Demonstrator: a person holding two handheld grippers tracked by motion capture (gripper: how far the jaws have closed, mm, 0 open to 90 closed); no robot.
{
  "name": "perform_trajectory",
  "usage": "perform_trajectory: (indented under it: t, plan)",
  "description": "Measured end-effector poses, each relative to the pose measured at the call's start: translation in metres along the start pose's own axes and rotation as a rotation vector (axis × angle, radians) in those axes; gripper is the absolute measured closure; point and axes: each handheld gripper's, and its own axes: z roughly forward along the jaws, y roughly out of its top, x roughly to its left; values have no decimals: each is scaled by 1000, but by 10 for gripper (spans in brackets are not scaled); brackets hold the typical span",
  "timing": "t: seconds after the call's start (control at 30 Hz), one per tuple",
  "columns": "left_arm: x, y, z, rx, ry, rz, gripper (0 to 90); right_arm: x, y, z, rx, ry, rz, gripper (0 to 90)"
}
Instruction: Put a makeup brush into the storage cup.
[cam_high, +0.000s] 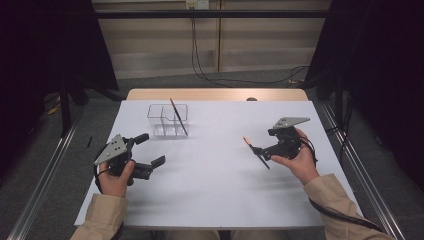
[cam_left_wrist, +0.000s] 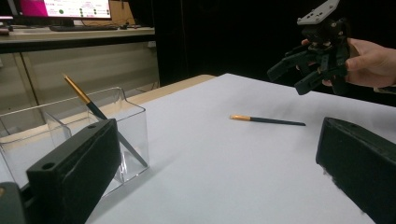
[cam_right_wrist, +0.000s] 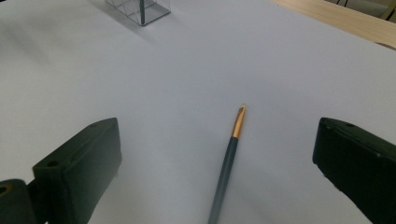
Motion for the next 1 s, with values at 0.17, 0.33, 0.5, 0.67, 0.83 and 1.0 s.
perform_trajectory:
  t: [0.17, 0.33, 0.5, 0.67, 0.83, 1.0]
  plan:
    - [0, 0, 0, 3, -2, -2, 0, -1, 1, 1, 0, -4, 0, 7]
    - [-1, 0, 0, 1, -2, -1, 0, 0, 3, 3, 14, -8, -7, 7]
    - [-1, 0, 1, 6, -2, 4, 0, 1, 7, 7, 52, -6, -15, 7]
    - [-1, -1, 0, 8, -3, 3, 0, 1, 9, 12, 86, -1, -15, 7]
    - [-2, -1, -1, 8, -3, 1, 0, 2, 12, 16, 123, 1, -14, 8]
    - [0, -1, -2, 9, -1, 5, 0, 1, 13, 19, 164, -2, -7, 13]
